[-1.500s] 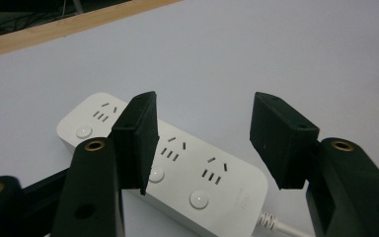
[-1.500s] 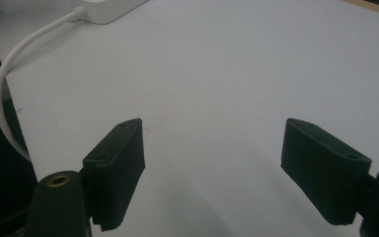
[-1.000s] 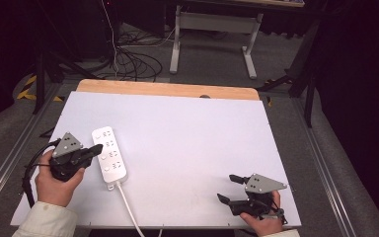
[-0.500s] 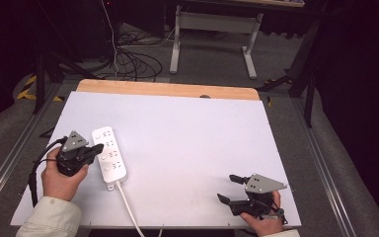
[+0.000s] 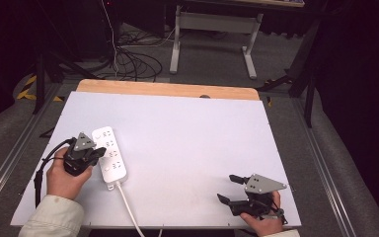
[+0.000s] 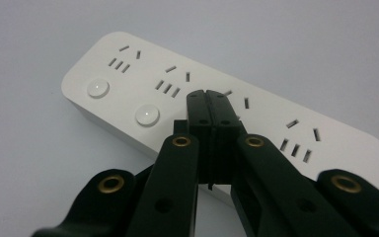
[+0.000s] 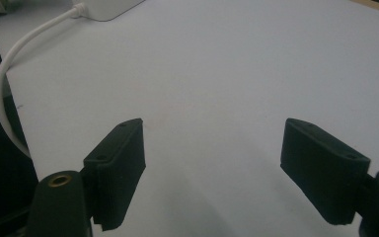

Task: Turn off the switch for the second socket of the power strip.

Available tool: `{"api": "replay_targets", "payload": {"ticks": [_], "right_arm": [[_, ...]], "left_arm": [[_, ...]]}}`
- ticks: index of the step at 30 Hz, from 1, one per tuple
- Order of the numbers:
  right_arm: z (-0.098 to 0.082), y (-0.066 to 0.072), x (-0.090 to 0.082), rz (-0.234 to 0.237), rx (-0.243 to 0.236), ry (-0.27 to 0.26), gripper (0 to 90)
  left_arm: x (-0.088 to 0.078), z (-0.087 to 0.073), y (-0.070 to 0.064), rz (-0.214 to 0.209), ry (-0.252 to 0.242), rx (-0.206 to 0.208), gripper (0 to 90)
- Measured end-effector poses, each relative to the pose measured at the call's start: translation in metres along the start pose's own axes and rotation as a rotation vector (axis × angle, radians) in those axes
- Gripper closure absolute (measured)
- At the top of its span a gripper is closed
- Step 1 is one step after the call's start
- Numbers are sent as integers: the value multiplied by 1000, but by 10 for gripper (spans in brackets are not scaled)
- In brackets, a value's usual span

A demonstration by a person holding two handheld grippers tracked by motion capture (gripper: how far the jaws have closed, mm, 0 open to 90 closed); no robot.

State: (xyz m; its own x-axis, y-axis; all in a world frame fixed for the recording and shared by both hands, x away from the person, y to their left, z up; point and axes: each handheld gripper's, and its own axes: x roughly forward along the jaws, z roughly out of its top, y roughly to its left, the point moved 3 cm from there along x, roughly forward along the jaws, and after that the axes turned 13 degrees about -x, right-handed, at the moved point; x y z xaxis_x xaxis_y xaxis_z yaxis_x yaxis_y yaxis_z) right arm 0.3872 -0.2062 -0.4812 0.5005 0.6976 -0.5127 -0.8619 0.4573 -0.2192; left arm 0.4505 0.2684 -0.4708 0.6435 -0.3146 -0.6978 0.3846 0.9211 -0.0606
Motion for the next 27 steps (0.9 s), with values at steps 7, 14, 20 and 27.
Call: {"api": "replay_targets", "payload": {"ticks": [7, 14, 20, 27], "right_arm": [[0, 0, 1, 1, -3, 3, 254], [0, 0, 0, 0, -4, 4, 254], [0, 0, 0, 0, -6, 4, 254], [0, 0, 0, 1, -6, 3, 254]], "left_arm": [[4, -1, -1, 7, 38, -2, 899], [5, -2, -1, 17, 52, 5, 899], [6, -2, -1, 12, 56, 12, 899], [7, -3, 0, 7, 53, 6, 900]]}}
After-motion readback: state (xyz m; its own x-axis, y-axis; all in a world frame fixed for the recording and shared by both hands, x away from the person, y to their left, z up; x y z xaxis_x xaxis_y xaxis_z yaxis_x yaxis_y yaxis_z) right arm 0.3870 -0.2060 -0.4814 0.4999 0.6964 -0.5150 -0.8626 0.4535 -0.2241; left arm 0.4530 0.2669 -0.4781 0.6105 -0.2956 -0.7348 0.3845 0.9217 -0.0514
